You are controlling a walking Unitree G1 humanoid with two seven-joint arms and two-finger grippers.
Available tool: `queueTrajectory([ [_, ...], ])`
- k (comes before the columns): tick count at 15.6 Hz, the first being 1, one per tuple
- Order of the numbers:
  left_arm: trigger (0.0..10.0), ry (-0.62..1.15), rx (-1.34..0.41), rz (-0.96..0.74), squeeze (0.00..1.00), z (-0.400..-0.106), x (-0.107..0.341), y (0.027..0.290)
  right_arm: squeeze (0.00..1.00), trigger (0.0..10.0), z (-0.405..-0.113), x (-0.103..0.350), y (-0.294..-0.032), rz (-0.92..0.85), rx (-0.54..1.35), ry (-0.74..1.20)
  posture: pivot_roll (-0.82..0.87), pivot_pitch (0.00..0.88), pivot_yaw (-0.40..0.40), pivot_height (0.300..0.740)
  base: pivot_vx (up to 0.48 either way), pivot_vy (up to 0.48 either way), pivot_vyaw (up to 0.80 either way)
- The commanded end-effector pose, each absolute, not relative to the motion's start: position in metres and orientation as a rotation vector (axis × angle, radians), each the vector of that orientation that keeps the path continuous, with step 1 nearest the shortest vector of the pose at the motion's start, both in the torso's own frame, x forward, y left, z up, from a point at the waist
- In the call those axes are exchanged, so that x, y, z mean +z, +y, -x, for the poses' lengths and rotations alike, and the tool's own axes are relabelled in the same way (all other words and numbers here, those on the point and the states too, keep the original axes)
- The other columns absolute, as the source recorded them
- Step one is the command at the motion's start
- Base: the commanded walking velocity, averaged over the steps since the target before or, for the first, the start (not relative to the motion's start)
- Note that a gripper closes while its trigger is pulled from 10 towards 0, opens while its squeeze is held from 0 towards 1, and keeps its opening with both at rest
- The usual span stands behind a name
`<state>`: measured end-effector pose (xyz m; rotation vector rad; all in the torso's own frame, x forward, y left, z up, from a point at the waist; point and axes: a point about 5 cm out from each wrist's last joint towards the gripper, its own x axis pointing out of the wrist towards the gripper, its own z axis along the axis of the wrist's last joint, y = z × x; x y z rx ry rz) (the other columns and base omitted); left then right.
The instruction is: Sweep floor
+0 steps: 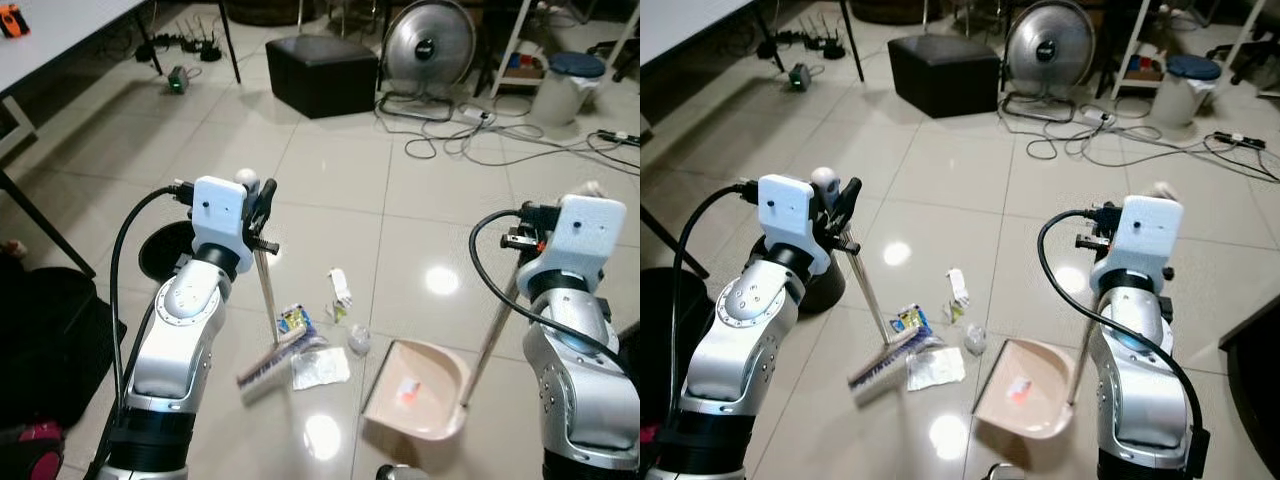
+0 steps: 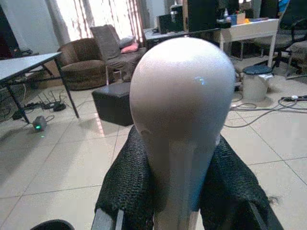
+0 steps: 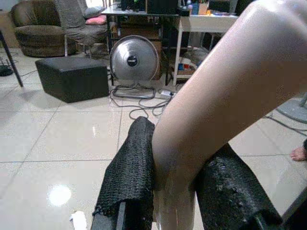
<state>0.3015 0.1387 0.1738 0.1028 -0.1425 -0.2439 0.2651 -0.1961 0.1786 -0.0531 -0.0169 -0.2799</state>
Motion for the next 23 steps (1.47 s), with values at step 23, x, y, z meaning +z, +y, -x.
queueTrajectory([
  [23, 10.0, -0.164, -0.16, -0.097, 0.0, -0.321, 0.18, 0.15, 0.0, 10.0, -0.278, 0.192, -0.192, 0.06, -0.112, -0.11, -0.14, 0.064, 0.083, 0.74, 0.142, 0.0, -0.07],
])
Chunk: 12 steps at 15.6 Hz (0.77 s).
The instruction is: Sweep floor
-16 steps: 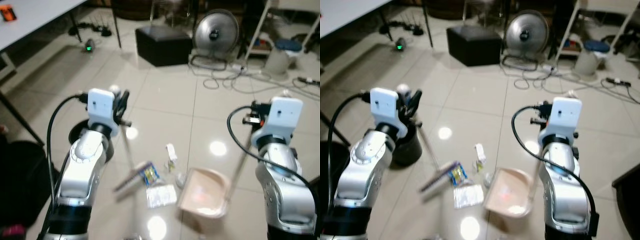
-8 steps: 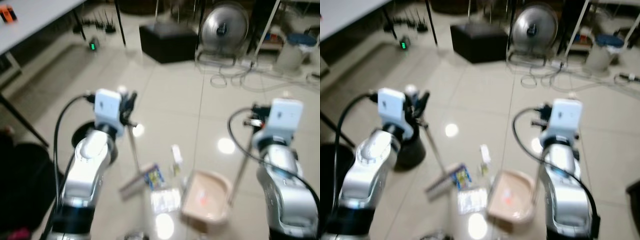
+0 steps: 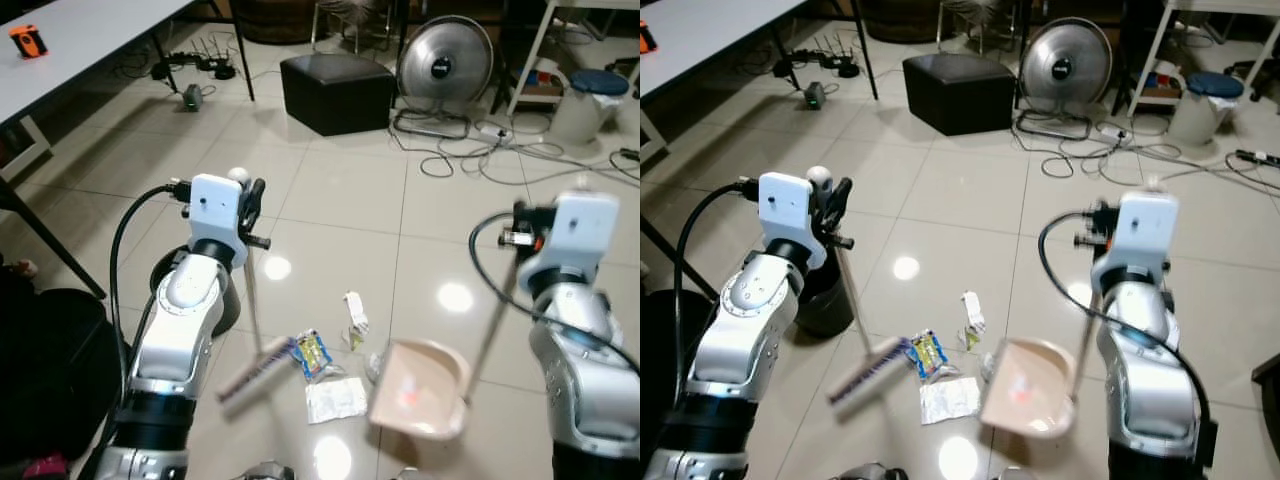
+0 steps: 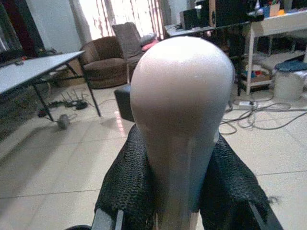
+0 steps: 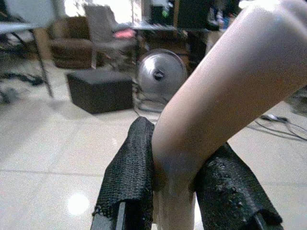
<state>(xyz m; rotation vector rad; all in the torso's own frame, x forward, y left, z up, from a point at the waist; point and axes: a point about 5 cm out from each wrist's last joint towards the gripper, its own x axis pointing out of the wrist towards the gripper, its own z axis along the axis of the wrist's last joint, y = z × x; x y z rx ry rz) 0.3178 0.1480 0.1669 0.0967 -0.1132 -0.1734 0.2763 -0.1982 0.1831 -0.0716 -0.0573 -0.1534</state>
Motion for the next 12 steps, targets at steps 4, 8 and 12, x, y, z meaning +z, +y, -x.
queueTrajectory([
  [4, 10.0, -0.133, -0.156, -0.183, 0.0, -0.314, 0.162, 0.156, 0.0, 10.0, -0.282, 0.173, -0.191, 0.146, -0.135, -0.017, -0.15, 0.039, 0.105, 0.74, 0.0, 0.0, 0.0],
  [8, 10.0, -0.147, -0.135, -0.198, 0.0, -0.321, 0.166, 0.158, 0.0, 10.0, -0.291, 0.174, -0.195, 0.166, -0.091, -0.024, -0.13, 0.072, 0.1, 0.74, 0.0, 0.0, 0.0],
  [12, 10.0, -0.155, -0.092, -0.234, 0.0, -0.329, 0.165, 0.165, 0.0, 10.0, -0.308, 0.163, -0.201, 0.191, -0.083, -0.04, -0.06, 0.115, 0.106, 0.74, 0.0, 0.0, 0.0],
])
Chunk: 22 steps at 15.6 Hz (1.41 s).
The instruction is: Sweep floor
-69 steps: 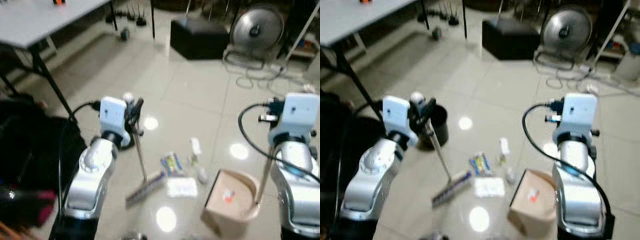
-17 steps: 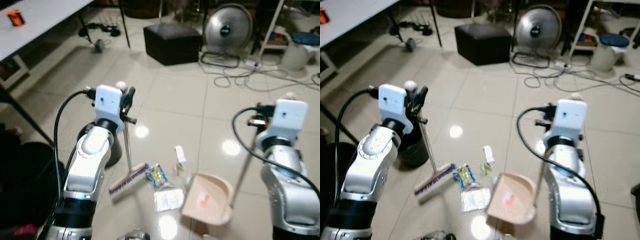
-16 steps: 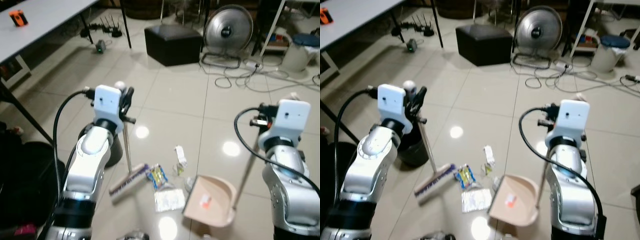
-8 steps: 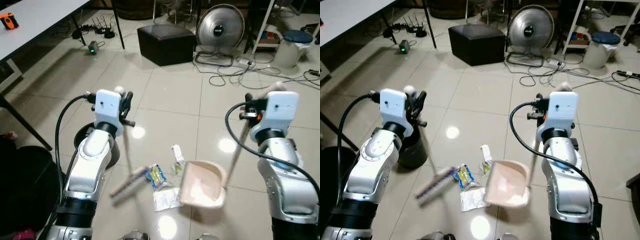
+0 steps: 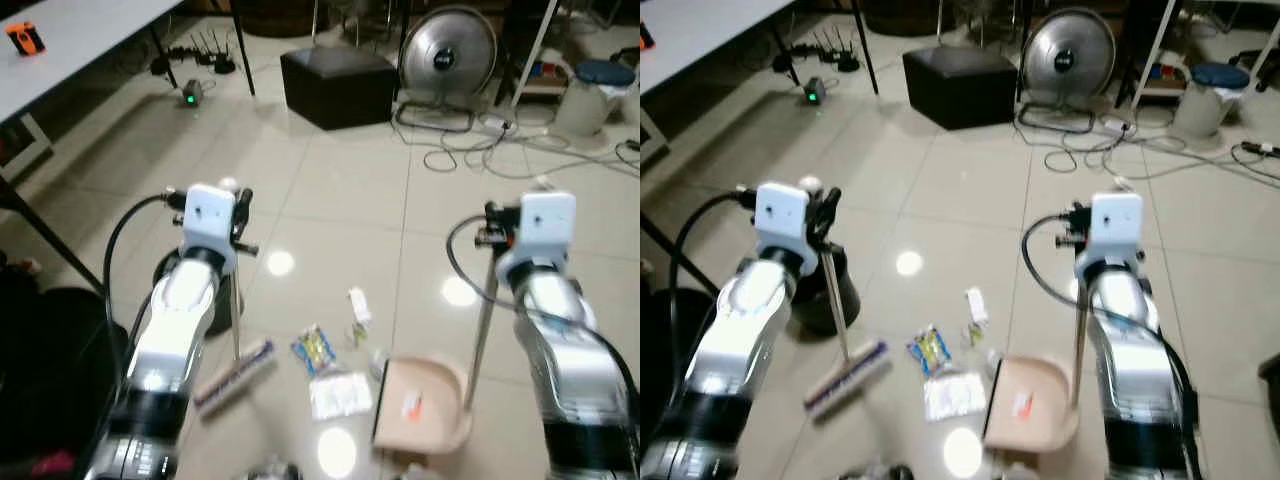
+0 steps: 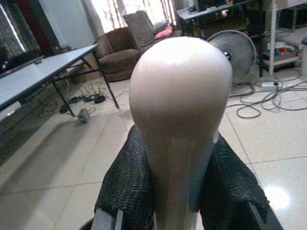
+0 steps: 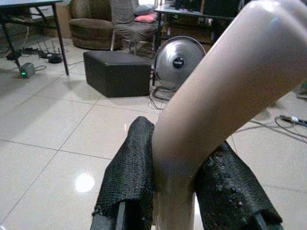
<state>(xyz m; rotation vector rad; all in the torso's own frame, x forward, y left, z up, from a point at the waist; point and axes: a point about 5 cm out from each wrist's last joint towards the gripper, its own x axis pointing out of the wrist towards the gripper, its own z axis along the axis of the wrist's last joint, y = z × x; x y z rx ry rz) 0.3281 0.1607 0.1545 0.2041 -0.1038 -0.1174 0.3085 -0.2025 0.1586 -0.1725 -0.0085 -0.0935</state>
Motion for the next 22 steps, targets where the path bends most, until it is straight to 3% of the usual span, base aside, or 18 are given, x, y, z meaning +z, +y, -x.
queueTrajectory([
  [1, 10.0, -0.157, -0.089, -0.229, 0.0, -0.332, 0.165, 0.165, 0.0, 10.0, -0.313, 0.163, -0.201, 0.216, -0.077, -0.046, -0.06, 0.142, 0.112, 0.74, 0.0, 0.0, 0.0],
  [6, 10.0, -0.143, -0.097, -0.219, 0.0, -0.335, 0.16, 0.162, 0.0, 10.0, -0.329, 0.17, -0.199, 0.231, -0.115, -0.081, -0.07, 0.151, 0.103, 0.74, 0.0, 0.0, 0.0],
  [11, 10.0, -0.178, -0.058, -0.209, 0.0, -0.343, 0.162, 0.163, 0.0, 10.0, -0.329, 0.174, -0.204, 0.291, -0.116, -0.134, -0.08, 0.156, 0.024, 0.74, 0.0, 0.0, 0.0],
  [18, 10.0, -0.176, -0.069, -0.196, 0.0, -0.337, 0.154, 0.159, 0.0, 10.0, -0.32, 0.159, -0.209, 0.29, -0.144, -0.149, -0.04, 0.169, 0.047, 0.74, 0.0, 0.0, 0.0],
  [22, 10.0, -0.188, -0.076, -0.196, 0.0, -0.341, 0.153, 0.153, 0.0, 10.0, -0.324, 0.147, -0.198, 0.301, -0.1, -0.178, -0.02, 0.202, 0.068, 0.74, 0.0, 0.0, 0.0],
])
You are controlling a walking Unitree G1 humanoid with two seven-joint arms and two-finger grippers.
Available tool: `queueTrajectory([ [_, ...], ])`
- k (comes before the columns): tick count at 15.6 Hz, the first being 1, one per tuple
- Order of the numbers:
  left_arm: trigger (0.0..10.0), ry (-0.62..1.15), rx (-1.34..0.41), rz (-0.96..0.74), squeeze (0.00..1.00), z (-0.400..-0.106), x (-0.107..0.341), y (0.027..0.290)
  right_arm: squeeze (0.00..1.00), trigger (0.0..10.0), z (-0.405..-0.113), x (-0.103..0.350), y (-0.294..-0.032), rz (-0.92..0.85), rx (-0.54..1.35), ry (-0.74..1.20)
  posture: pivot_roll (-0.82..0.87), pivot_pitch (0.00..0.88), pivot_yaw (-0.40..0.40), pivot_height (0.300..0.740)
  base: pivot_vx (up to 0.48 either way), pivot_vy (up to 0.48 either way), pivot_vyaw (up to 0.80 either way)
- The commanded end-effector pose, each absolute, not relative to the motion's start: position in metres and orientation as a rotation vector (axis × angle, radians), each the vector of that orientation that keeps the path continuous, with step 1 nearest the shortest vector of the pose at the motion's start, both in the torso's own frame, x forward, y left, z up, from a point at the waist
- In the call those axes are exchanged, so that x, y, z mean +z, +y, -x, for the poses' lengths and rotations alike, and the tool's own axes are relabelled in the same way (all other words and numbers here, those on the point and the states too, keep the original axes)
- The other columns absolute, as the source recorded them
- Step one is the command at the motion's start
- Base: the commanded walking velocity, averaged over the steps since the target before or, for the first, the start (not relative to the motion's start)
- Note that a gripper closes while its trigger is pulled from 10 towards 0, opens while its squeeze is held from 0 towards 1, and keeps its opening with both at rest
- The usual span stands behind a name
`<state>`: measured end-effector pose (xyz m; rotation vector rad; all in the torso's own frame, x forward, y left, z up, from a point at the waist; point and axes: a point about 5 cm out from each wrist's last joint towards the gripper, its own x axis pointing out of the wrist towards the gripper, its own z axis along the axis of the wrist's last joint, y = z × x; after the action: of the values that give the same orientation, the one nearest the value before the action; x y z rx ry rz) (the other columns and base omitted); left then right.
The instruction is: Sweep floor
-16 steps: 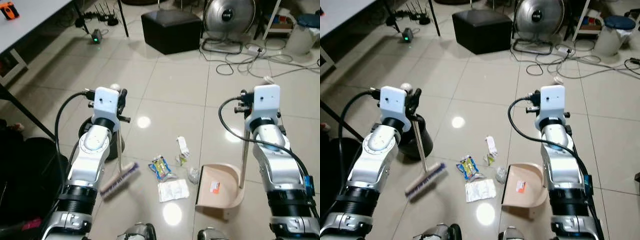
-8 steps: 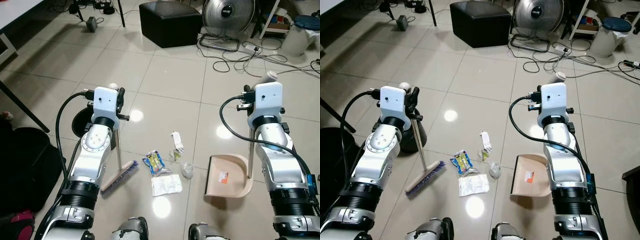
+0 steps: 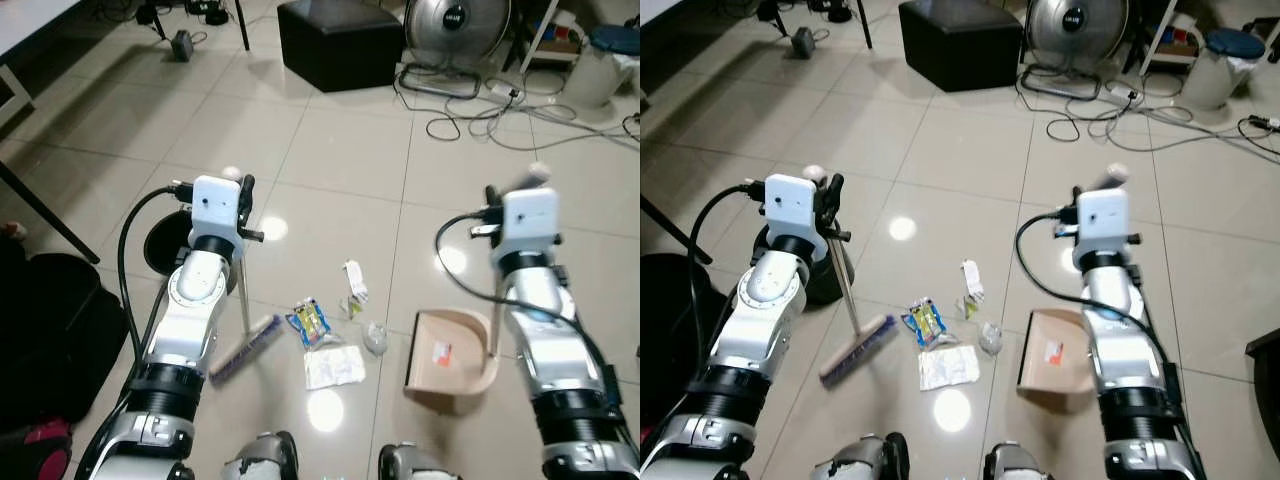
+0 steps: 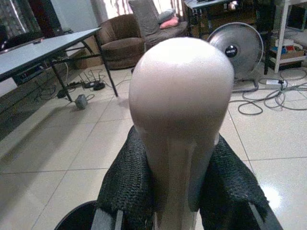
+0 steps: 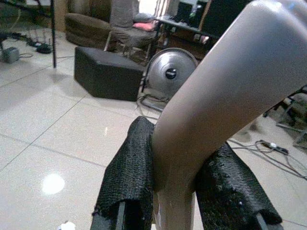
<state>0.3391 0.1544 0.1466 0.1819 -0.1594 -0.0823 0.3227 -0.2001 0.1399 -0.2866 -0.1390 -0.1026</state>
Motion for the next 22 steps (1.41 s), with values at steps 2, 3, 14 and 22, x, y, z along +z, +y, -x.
queueTrajectory([
  [2, 10.0, -0.164, -0.103, -0.214, 0.0, -0.339, 0.143, 0.148, 0.0, 10.0, -0.327, 0.134, -0.188, 0.299, -0.063, -0.134, -0.01, 0.23, 0.074, 0.74, 0.0, 0.0, 0.0],
  [3, 10.0, -0.152, -0.108, -0.215, 0.0, -0.338, 0.138, 0.146, 0.0, 10.0, -0.328, 0.126, -0.182, 0.307, -0.038, -0.106, -0.01, 0.246, 0.073, 0.74, 0.0, 0.0, 0.0],
  [14, 10.0, -0.205, -0.034, -0.132, 0.0, -0.349, 0.134, 0.135, 0.0, 10.0, -0.327, 0.117, -0.124, 0.234, 0.08, -0.208, -0.02, 0.296, 0.074, 0.74, 0.0, 0.0, 0.0],
  [22, 10.0, -0.181, -0.086, -0.072, 0.0, -0.355, 0.129, 0.114, 0.0, 10.0, -0.331, 0.109, -0.127, 0.212, 0.003, -0.18, -0.01, 0.27, 0.071, 0.74, 0.0, 0.0, 0.0],
])
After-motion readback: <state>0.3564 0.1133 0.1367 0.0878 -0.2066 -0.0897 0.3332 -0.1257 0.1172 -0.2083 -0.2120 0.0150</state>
